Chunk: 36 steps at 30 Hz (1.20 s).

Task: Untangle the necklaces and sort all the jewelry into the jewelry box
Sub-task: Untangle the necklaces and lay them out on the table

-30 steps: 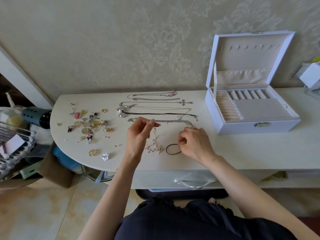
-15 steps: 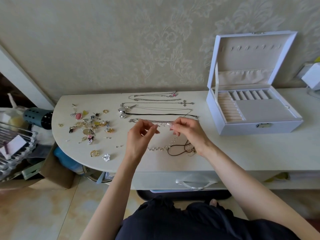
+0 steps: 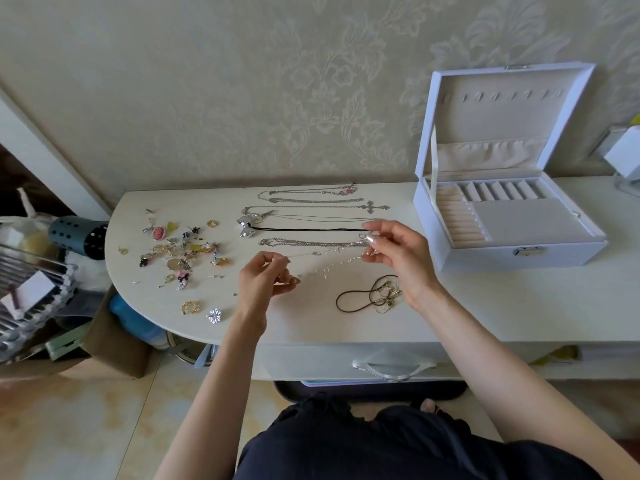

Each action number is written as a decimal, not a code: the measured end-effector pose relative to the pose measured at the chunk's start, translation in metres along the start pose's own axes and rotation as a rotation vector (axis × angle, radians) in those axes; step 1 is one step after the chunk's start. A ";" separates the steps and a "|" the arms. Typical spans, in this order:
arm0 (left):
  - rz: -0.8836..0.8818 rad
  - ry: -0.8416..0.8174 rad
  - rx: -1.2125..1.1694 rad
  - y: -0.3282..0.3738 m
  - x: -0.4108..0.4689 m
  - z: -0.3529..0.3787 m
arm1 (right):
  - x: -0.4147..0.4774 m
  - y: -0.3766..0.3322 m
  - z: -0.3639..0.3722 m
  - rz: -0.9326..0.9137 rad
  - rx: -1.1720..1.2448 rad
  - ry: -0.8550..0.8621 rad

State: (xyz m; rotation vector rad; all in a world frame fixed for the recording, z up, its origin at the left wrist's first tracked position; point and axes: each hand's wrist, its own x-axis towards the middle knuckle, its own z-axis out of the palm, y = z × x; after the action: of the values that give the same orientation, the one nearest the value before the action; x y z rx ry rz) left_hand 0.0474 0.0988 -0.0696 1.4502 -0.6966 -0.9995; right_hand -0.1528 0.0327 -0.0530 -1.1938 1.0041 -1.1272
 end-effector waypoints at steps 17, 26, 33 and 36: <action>0.084 0.020 0.121 -0.004 0.024 -0.022 | 0.007 0.022 -0.004 -0.057 -0.335 0.152; 0.120 0.072 0.435 -0.003 0.058 -0.017 | 0.022 0.043 0.005 -0.252 -0.858 0.100; 0.202 0.175 0.833 -0.009 0.068 -0.009 | 0.023 0.045 0.008 -0.242 -0.995 0.075; 0.201 0.172 0.882 -0.011 0.069 -0.008 | 0.024 0.047 0.008 -0.243 -1.065 0.020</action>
State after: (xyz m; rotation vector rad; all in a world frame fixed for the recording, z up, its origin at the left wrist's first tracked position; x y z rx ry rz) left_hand 0.0845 0.0444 -0.0930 2.1290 -1.2095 -0.3895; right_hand -0.1357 0.0115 -0.0986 -2.1840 1.5779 -0.7512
